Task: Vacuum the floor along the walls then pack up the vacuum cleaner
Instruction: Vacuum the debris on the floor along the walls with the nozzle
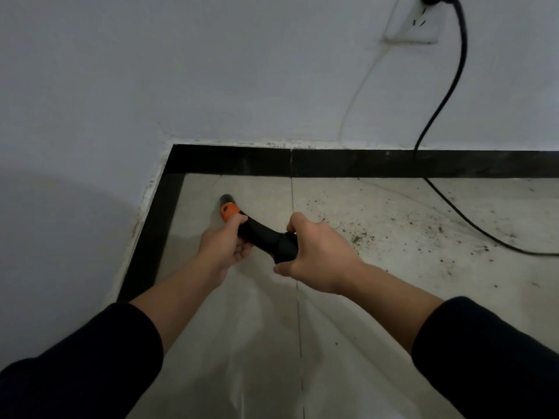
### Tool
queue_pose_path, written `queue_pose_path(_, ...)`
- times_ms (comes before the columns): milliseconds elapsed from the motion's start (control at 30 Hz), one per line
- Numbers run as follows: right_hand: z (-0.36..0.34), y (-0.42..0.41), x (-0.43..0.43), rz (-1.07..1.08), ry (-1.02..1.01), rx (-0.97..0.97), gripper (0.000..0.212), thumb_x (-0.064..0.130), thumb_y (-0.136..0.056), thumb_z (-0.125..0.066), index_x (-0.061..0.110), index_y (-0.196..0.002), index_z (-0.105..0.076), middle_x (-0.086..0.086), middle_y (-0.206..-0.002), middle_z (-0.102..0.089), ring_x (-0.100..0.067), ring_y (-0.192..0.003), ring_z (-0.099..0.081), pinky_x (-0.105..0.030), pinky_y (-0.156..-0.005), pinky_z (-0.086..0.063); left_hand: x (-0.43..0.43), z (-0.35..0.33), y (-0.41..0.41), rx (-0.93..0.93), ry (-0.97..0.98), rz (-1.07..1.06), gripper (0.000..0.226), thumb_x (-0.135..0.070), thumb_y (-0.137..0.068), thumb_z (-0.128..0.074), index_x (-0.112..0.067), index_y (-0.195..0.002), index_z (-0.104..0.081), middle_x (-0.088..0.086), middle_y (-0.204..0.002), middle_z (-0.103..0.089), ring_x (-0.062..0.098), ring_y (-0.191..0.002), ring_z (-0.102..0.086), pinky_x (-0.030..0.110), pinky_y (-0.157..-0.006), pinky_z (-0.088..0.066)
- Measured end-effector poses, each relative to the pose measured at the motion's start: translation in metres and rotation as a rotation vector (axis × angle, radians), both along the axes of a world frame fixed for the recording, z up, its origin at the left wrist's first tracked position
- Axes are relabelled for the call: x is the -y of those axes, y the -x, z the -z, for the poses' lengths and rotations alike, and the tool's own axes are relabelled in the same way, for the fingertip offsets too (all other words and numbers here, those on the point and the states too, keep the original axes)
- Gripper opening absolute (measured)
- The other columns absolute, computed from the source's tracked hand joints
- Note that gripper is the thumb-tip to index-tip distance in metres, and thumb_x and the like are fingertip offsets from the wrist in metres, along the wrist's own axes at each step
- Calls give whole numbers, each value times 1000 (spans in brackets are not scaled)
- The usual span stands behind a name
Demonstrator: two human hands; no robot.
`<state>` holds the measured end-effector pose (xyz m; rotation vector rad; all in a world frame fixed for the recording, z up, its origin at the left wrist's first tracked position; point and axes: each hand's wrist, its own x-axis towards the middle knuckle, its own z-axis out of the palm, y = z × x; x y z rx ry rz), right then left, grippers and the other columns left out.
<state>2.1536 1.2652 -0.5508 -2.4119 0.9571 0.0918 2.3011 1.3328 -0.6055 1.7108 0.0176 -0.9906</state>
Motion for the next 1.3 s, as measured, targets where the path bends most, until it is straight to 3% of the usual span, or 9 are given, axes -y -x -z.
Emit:
queue_pose_path(233, -8, 47, -4, 20, 10, -55, 45, 35, -79, -74, 21, -108, -42, -1, -95, -60, -18, -77, -61, -37, -69, -57, 1, -8, 38, -96, -22, 171, 31, -30, -93, -61, -4, -110, -60, 12, -96, -70, 19, -86, -68, 25, -66, -51)
queue_pose_path(467, -22, 94, -13, 30, 12, -105, 43, 35, -80, -73, 20, -103, -40, -1, -86, -58, -17, -69, -57, -33, -59, -52, -2, -23, 75, -204, -83, 312, 25, -28, -94, -59, -5, -103, -59, 12, -92, -69, 19, -82, -66, 25, -68, -50)
queue_pose_path(600, -26, 120, -21, 26, 15, -137, 43, 35, -80, -73, 18, -104, -41, -2, -86, -58, -19, -69, -57, -37, -60, -53, -8, -26, 96, -237, -102, 368, 24, -28, -95, -58, -5, -101, -58, 13, -92, -69, 19, -81, -66, 25, -66, -50)
queue_pose_path(767, -27, 141, -28, 17, 16, -174, 43, 34, -79, -73, 17, -100, -40, -1, -79, -54, -17, -64, -53, -30, -50, -42, -18, -23, 121, -222, -137, 384, 26, -30, -95, -57, -5, -101, -59, 11, -87, -69, 17, -75, -66, 24, -62, -49)
queue_pose_path(867, -27, 149, -33, -15, 9, -205, 43, 32, -77, -74, 19, -95, -37, 1, -74, -50, -14, -59, -49, -26, -47, -34, -27, -19, 135, -195, -142, 372, 27, -30, -95, -56, -5, -103, -60, 12, -94, -70, 17, -79, -66, 24, -64, -49)
queue_pose_path(1067, -28, 160, -38, -62, 7, -258, 49, 31, -74, -77, 18, -96, -36, 0, -78, -52, -16, -64, -52, -28, -48, -39, -37, -17, 149, -201, -156, 395, 32, -31, -94, -55, -3, -108, -61, 14, -98, -71, 17, -79, -67, 24, -62, -49)
queue_pose_path(1300, -44, 164, -32, -50, 1, -310, 56, 37, -68, -83, 17, -99, -41, 1, -80, -54, -14, -66, -53, -30, -53, -46, -36, -23, 157, -215, -134, 411, 25, -32, -94, -57, -7, -96, -58, 9, -80, -70, 16, -73, -66, 24, -61, -49)
